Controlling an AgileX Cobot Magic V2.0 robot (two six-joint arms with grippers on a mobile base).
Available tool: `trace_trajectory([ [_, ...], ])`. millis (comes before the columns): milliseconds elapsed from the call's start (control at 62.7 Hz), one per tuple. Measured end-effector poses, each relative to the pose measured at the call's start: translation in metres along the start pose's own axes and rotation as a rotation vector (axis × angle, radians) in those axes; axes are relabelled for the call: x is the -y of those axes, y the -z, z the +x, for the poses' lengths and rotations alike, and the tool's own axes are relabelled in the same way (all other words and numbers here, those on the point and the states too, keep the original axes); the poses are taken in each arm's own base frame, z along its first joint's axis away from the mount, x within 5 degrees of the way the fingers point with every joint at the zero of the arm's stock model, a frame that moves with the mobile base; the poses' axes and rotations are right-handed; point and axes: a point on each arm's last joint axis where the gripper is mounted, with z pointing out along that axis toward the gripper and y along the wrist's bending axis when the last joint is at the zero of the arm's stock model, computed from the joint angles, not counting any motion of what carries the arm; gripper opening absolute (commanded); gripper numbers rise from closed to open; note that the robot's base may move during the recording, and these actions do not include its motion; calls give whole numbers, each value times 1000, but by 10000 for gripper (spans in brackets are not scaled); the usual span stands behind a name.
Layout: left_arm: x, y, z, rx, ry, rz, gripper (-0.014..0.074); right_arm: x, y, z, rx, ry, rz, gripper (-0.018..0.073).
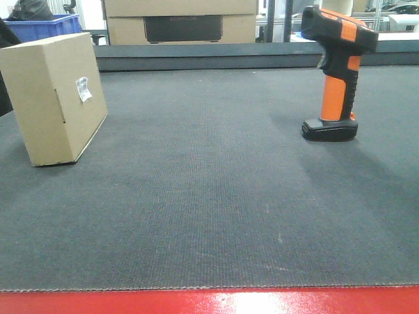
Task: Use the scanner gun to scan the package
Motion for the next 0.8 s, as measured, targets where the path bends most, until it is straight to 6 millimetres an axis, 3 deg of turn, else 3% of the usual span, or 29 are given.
trace_trajectory([
  [239, -1, 33, 7, 70, -1, 9, -111, -3, 38, -1, 42, 39, -29, -169],
  [479, -1, 57, 1, 186, -1, 28, -111, -5, 88, -3, 223, 28, -71, -169],
  [798, 0, 63, 0, 218, -1, 33, -111, -6, 121, -1, 384, 22, -101, -169],
])
